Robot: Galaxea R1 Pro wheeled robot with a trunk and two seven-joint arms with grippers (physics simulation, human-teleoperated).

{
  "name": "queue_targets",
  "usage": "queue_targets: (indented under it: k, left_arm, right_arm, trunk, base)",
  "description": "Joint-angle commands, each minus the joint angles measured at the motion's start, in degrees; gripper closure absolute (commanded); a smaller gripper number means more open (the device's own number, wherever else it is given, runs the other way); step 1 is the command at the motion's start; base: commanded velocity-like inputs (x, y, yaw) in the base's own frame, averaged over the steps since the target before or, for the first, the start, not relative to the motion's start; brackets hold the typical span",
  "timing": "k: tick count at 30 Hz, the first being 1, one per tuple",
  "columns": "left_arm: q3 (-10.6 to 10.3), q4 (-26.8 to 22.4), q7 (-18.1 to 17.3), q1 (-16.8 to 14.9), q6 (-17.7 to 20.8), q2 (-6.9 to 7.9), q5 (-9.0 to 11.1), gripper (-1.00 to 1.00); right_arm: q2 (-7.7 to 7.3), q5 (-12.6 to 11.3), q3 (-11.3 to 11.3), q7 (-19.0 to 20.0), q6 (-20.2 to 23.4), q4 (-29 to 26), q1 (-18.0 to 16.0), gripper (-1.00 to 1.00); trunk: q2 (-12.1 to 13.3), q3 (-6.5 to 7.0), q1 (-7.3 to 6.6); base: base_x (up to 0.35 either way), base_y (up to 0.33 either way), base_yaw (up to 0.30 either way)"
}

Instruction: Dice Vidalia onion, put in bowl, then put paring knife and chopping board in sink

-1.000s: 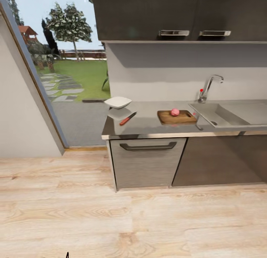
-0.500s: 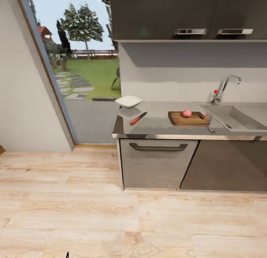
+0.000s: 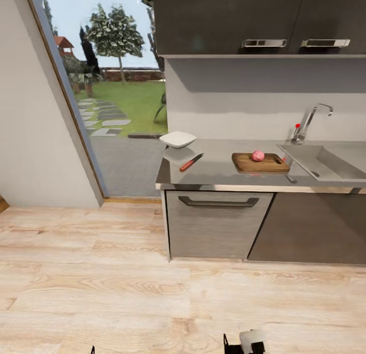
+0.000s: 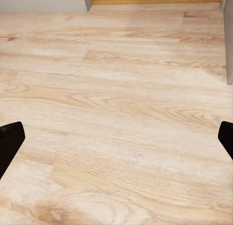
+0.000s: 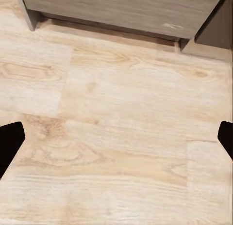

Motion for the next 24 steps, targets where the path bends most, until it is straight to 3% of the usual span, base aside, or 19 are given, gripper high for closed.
queue_targets:
  k: [1, 2, 6, 11, 15, 24]
  left_arm:
    - [-0.1, 0.2, -0.1, -0.1, -0.3, 0.00, 0.3, -1.00]
    - [0.0, 0.2, -0.1, -0.1, -0.3, 0.00, 0.3, -1.00]
    - [-0.1, 0.2, -0.1, -0.1, -0.3, 0.00, 0.3, -1.00]
    - [-0.1, 0.2, -0.1, -0.1, -0.3, 0.04, 0.3, -1.00]
    - [-0.1, 0.2, -0.1, -0.1, -0.3, 0.03, 0.3, -1.00]
    - [-0.1, 0.2, -0.1, -0.1, -0.3, 0.08, 0.3, -1.00]
  right_arm:
    - [0.00, 0.5, 0.1, -0.7, 2.0, -2.0, 0.0, -1.00]
    - [0.01, 0.5, 0.1, -0.9, 5.3, -5.5, 0.0, -1.00]
    - [0.03, 0.4, 0.1, -1.6, 12.2, -14.8, 0.0, -1.00]
    - [0.04, 0.4, -0.4, -5.6, 22.6, -28.7, 0.0, -1.00]
    - [0.04, 0.4, -0.4, -7.2, 28.8, -35.5, 0.0, -1.00]
    - [0.23, 0.5, -0.4, -8.0, 37.8, -45.6, -0.3, -1.00]
  trunk:
    - [0.0, -0.05, 0.00]
    - [0.0, -0.05, 0.00]
    - [0.0, -0.05, 0.00]
    - [0.0, -0.05, 0.00]
    - [0.0, -0.05, 0.00]
    - [0.0, -0.05, 0.00]
  base:
    - [0.000, 0.000, 0.000]
    - [0.000, 0.000, 0.000]
    - [0.000, 0.000, 0.000]
    - [0.000, 0.000, 0.000]
    - [0.000, 0.000, 0.000]
    - [0.000, 0.000, 0.000]
